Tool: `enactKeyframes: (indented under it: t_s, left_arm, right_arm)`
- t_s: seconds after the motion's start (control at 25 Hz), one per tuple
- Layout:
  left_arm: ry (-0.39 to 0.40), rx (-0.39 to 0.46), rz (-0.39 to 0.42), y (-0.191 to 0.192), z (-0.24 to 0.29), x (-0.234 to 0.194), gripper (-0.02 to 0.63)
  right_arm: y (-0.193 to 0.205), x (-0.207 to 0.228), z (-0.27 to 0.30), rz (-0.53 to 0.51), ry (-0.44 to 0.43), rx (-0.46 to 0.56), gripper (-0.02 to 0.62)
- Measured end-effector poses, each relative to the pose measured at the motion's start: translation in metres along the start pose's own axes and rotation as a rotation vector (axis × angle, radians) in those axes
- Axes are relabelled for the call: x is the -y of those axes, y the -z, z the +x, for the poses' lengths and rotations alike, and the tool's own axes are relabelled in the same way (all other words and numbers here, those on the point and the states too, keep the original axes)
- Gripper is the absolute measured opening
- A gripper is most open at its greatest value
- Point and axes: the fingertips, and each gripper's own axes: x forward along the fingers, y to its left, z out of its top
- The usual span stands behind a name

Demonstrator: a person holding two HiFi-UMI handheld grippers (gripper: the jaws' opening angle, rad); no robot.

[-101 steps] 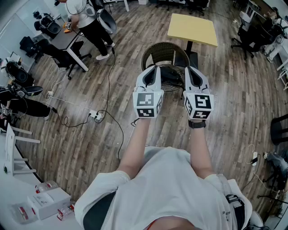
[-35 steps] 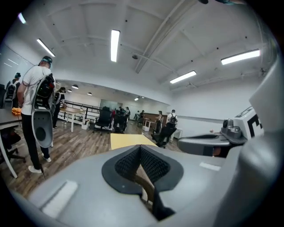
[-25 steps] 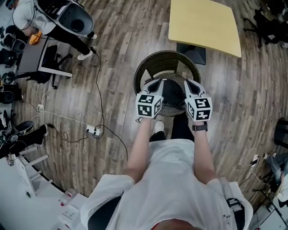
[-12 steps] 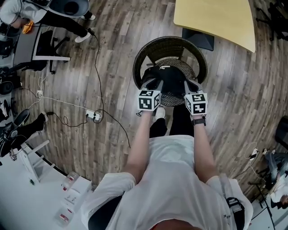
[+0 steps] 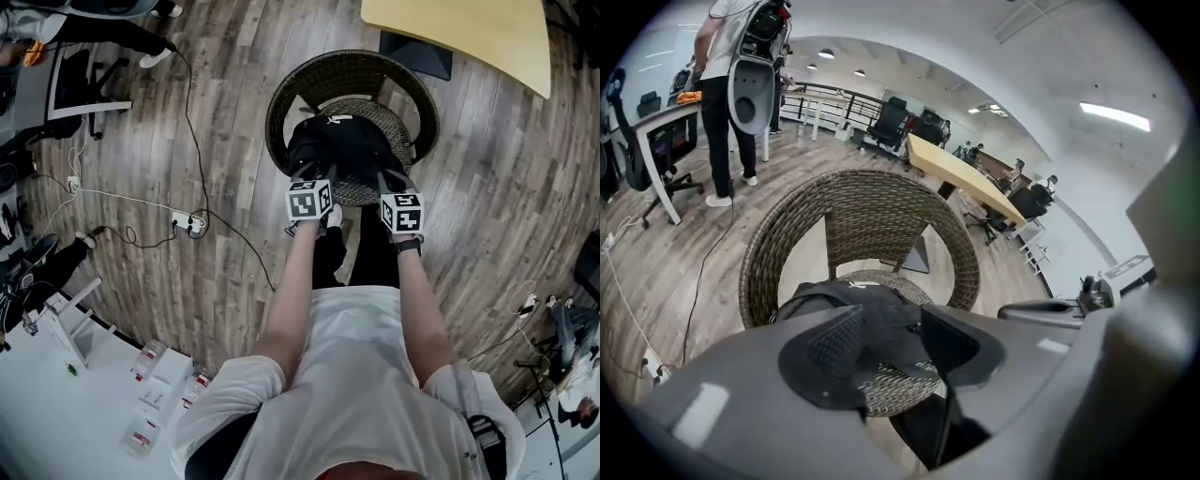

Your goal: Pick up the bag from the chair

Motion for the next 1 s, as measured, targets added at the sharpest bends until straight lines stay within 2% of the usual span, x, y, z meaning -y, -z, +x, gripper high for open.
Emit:
enactKeyframes:
  t_s: [0.36,0.48,0.64,0.8,1.0]
  left_arm:
    - [-0.077,-0.025,-0.163,0.038,0.035,-0.051,0.269]
    - [-0.110,-0.029,-0.189,0.046,0.039,-0.062,0.293]
    - [-0.145,-0.023,-0.163,0.049,0.044,-0.073,0.325]
    - [-0.139,-0.027,-0.181,0.053,0.050,-0.083,0.339]
    - [-0.140,-0.054,-0.214,0.065,0.060,-0.087,0.367]
  right_arm:
    - [0.064,0.031,0.046,0.165,0.031,-0.066,0.013]
    - [0.082,0.036,0.057,0.214,0.030,-0.090,0.062]
    - [0.094,0.044,0.071,0.220,0.035,-0.103,0.102]
    - [0.101,0.053,0.083,0.249,0.048,-0.091,0.174]
    - [0.123,0.054,0.099,0.268,0.046,-0.123,0.258]
